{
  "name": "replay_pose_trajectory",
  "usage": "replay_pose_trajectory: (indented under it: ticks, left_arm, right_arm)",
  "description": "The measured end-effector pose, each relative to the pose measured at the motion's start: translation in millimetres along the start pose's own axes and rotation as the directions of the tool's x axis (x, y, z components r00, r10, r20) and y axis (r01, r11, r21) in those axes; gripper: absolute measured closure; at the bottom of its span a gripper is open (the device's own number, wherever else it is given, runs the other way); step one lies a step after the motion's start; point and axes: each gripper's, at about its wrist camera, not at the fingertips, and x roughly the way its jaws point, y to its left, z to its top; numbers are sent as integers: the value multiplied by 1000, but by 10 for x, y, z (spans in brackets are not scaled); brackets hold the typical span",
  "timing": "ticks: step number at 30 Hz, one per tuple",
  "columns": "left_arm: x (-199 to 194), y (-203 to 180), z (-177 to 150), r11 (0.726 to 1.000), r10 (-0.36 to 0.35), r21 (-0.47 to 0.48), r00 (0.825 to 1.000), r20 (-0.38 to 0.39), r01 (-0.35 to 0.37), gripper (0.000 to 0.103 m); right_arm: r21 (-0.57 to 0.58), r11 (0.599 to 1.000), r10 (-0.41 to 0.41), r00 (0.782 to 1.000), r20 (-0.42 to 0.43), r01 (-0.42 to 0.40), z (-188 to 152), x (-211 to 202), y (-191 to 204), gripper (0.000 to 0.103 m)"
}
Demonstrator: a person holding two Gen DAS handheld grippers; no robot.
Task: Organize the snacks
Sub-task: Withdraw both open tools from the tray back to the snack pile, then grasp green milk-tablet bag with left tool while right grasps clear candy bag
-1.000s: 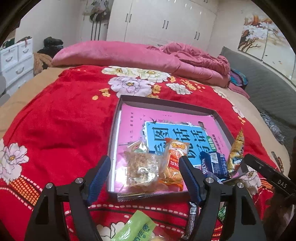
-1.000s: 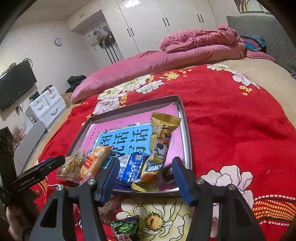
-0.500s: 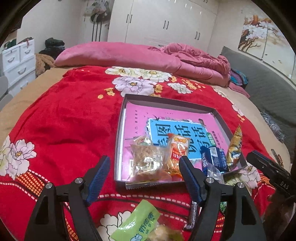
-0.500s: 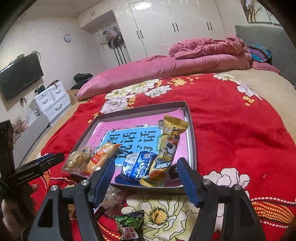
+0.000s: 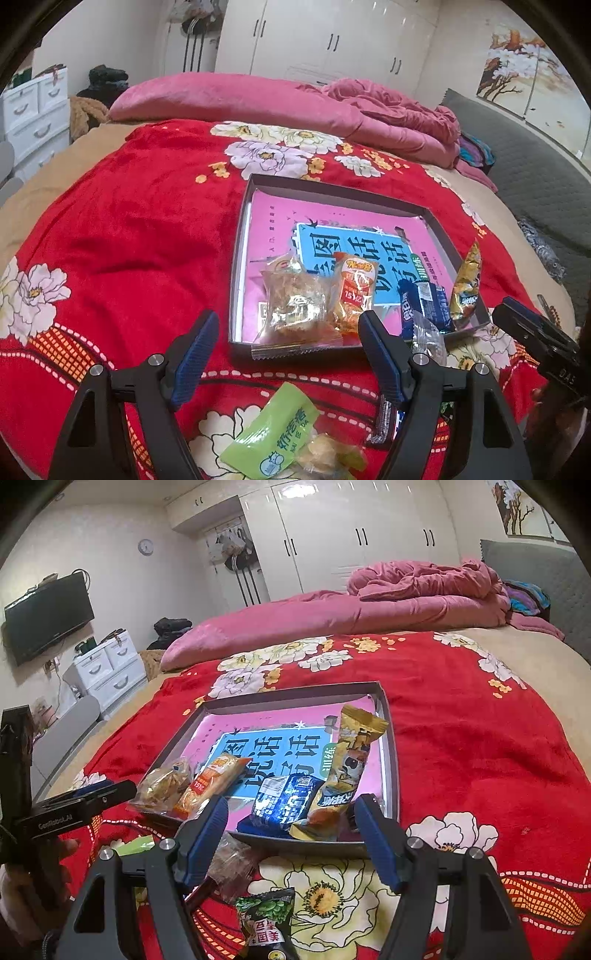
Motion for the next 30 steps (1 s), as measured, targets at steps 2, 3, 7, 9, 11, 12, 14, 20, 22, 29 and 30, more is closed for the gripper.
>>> replay_pose_trajectory:
  ticks: [2, 3, 7, 9, 11, 12, 14, 20, 22, 29, 30]
  left_arm:
    - [6, 8, -14, 1000, 6, -3, 1000, -9, -6, 24]
    - [4, 15, -16, 1000, 4, -6, 1000, -12, -5, 24]
    - [-3, 37, -43, 1000, 0, -16, 1000, -27, -1, 24]
    - [-5, 58, -77, 999, -12, -34, 999, -47, 10, 24]
    - [-7, 71, -113, 999, -25, -50, 998, -66, 22, 24]
    - [-15, 74, -134, 998, -31, -56, 997, -75, 27, 24]
    - [-32, 61, -159, 998, -33, -54, 996, -80, 28, 24]
    - [-63, 0, -238, 998, -47, -33, 993, -109, 44, 24]
    - [-73, -20, -263, 998, -59, -31, 991, -119, 56, 24]
    - [-104, -63, -372, 997, -76, -20, 984, -162, 74, 24]
    - [-105, -68, -393, 997, -76, -19, 982, -172, 74, 24]
  right_arm:
    - [-6, 1000, 8, 1000, -4, -8, -8, -2, 13, 32]
    - [-11, 1000, 13, 1000, -9, -13, -15, 2, 25, 32]
    - [-31, 999, 37, 999, -30, -38, -51, 17, 90, 31]
    - [-44, 998, 45, 998, -40, -47, -70, 25, 132, 30]
    - [-52, 997, 50, 998, -47, -53, -82, 35, 162, 30]
    - [-55, 997, 55, 997, -51, -57, -90, 40, 175, 30]
    - [-59, 996, 61, 996, -58, -65, -106, 49, 199, 30]
    - [-76, 993, 88, 993, -81, -94, -141, 78, 268, 30]
    - [-86, 991, 92, 992, -88, -100, -157, 83, 295, 30]
    - [-111, 987, 105, 988, -116, -117, -201, 122, 367, 30]
    - [-115, 986, 105, 987, -119, -119, -207, 128, 379, 30]
